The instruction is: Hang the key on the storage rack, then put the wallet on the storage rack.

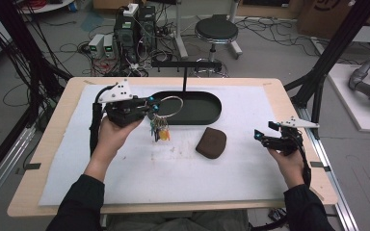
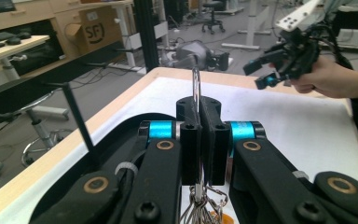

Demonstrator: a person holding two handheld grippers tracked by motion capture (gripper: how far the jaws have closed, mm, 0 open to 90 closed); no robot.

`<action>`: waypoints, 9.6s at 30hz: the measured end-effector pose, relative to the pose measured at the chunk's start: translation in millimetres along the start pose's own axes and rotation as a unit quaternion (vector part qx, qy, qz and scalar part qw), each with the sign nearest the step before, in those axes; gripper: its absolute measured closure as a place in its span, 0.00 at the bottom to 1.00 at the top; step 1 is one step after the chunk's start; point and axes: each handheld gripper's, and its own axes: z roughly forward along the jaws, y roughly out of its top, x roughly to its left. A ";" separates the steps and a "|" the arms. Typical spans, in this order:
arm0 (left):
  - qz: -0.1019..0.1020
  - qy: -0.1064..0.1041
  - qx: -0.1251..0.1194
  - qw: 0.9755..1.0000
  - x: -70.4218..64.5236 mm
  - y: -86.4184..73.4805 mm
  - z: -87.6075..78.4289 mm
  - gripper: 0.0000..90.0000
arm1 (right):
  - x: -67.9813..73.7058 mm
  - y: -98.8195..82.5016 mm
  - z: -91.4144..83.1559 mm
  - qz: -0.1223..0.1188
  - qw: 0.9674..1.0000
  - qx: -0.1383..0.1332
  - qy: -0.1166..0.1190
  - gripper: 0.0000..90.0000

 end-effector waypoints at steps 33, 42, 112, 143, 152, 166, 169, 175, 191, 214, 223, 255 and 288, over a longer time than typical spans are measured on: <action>-0.060 0.069 0.005 0.996 73.7 -0.4 27.9 0.96 | -1.4 -0.2 1.2 0.003 1.000 0.000 0.002 0.28; -0.072 0.080 0.013 0.994 85.0 -1.9 34.8 0.96 | -2.6 -0.4 1.5 0.005 1.000 -0.001 0.003 0.28; -0.137 0.135 0.032 0.981 116.8 -27.9 53.5 0.96 | -4.7 -0.6 0.2 0.008 1.000 -0.005 0.005 0.28; -0.111 0.169 0.053 0.978 106.4 -26.3 50.7 0.86 | -4.5 -0.5 0.2 0.007 1.000 -0.005 0.003 0.28; -0.076 0.174 0.054 0.980 85.0 -23.7 38.2 0.69 | -4.0 -0.4 1.1 0.009 1.000 -0.003 0.003 0.28; -0.067 0.138 -0.006 0.988 33.9 -32.7 -12.8 0.42 | -3.9 0.0 3.7 0.004 1.000 -0.002 -0.001 0.28; -0.058 0.135 -0.004 0.989 22.2 -40.6 -24.1 0.41 | -3.7 0.0 3.6 0.004 1.000 -0.002 -0.004 0.28; -0.056 0.133 0.015 0.989 3.2 -68.7 -43.1 0.35 | -1.8 1.3 4.7 0.001 1.000 0.001 -0.006 0.28; -0.083 0.162 0.022 0.983 -11.2 -114.3 -80.0 0.33 | 3.7 3.5 0.6 -0.008 1.000 -0.002 -0.007 0.28; -0.086 0.154 0.031 0.984 -14.1 -122.1 -71.8 0.33 | 35.7 13.3 34.6 -0.041 0.998 0.013 0.055 0.46; -0.087 0.152 0.034 0.984 -15.2 -122.9 -67.7 0.33 | 47.8 16.7 57.3 -0.042 0.996 0.031 0.071 0.55; -0.087 0.126 0.035 0.988 -21.4 -118.1 -54.0 0.34 | 63.8 17.9 81.9 -0.026 0.982 0.117 0.146 0.96; -0.092 -0.048 0.042 0.994 -42.2 -96.7 41.3 0.36 | 98.0 31.8 26.4 -0.164 0.959 -0.019 0.229 0.99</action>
